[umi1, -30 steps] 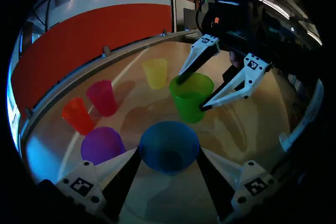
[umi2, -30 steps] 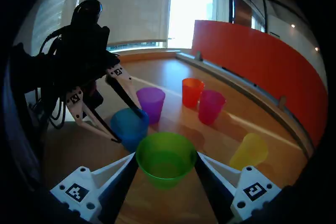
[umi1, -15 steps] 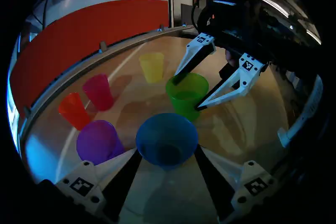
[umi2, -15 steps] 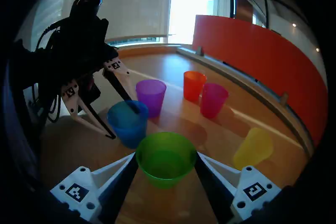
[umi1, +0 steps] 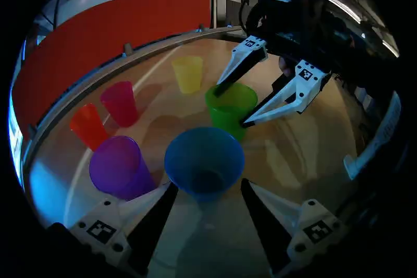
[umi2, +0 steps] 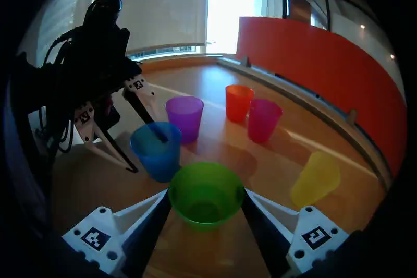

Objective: Pour water

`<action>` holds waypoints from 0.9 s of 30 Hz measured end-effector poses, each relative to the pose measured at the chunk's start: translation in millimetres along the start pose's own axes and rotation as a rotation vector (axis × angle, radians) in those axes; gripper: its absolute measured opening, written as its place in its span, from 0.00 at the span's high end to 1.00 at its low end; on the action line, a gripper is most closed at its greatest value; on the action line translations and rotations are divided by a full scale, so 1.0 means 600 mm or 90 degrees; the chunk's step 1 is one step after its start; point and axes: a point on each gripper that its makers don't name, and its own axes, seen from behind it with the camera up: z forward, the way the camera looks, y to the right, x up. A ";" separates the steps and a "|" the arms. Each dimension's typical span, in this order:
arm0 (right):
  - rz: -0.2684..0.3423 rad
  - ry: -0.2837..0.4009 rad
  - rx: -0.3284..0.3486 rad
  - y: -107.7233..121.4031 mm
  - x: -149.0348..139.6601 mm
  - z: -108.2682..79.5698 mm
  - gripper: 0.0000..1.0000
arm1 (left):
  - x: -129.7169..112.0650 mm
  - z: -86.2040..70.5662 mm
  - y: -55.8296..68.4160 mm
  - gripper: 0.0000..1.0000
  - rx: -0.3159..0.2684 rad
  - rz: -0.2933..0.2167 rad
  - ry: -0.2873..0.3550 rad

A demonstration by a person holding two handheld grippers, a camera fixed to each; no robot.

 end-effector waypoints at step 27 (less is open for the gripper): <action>0.023 0.002 -0.036 -0.001 -0.031 -0.047 0.01 | -0.021 -0.045 -0.014 0.10 0.043 -0.022 0.003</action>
